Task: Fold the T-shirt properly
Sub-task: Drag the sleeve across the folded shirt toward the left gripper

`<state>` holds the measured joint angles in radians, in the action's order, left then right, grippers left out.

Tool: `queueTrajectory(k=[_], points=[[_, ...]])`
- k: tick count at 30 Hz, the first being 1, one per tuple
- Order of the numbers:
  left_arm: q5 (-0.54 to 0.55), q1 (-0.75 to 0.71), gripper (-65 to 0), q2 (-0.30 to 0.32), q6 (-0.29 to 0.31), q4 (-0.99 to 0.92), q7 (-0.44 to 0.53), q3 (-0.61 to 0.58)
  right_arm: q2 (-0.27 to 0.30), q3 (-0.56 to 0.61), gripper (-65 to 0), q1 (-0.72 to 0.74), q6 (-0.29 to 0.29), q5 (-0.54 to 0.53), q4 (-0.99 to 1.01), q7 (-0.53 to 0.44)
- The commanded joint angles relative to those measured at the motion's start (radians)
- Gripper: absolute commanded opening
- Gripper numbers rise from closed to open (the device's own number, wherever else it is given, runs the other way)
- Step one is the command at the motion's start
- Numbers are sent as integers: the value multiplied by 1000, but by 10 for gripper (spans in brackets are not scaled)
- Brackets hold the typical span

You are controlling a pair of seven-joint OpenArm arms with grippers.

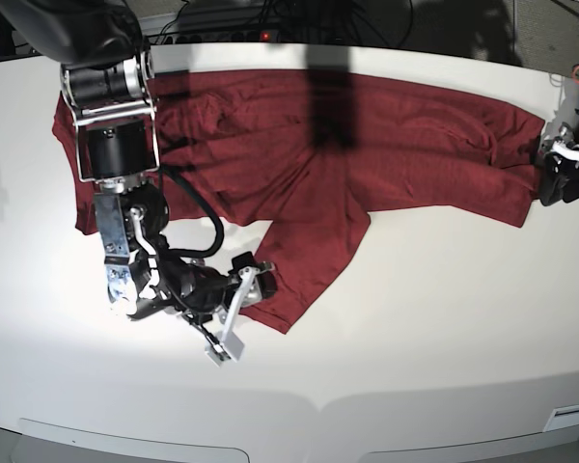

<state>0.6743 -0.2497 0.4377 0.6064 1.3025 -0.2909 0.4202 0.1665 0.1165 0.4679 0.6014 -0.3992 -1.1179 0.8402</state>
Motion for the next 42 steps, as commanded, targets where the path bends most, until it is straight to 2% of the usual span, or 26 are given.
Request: queueTrajectory(k=[1, 5, 14, 19, 26, 30, 36, 42], points=[[14, 6, -347, 23, 8, 17, 28, 11, 8, -5, -329, 34, -13, 5, 12, -37], [15, 5, -347, 23, 8, 17, 25, 11, 8, -5, -328, 77, -61, 60, 148, -121], [14, 5, -347, 23, 8, 17, 21, 11, 8, -6, -328, 290, -66, 60, 492, -183], [14, 6, -347, 23, 8, 17, 22, 11, 7, -6, -329, 343, -89, 59, 632, -183], [14, 6, -347, 23, 8, 17, 23, 11, -23, -6, -329, 344, -84, 64, 658, -191], [14, 6, -347, 23, 8, 17, 23, 11, -57, -6, -329, 343, -84, 164, 658, -198], [14, 6, -347, 23, 8, 17, 23, 11, -103, -6, -330, 343, -85, 232, 658, -207], [14, 6, -347, 23, 8, 17, 23, 11, -118, -6, -468, 321, -87, 285, 663, -207]])
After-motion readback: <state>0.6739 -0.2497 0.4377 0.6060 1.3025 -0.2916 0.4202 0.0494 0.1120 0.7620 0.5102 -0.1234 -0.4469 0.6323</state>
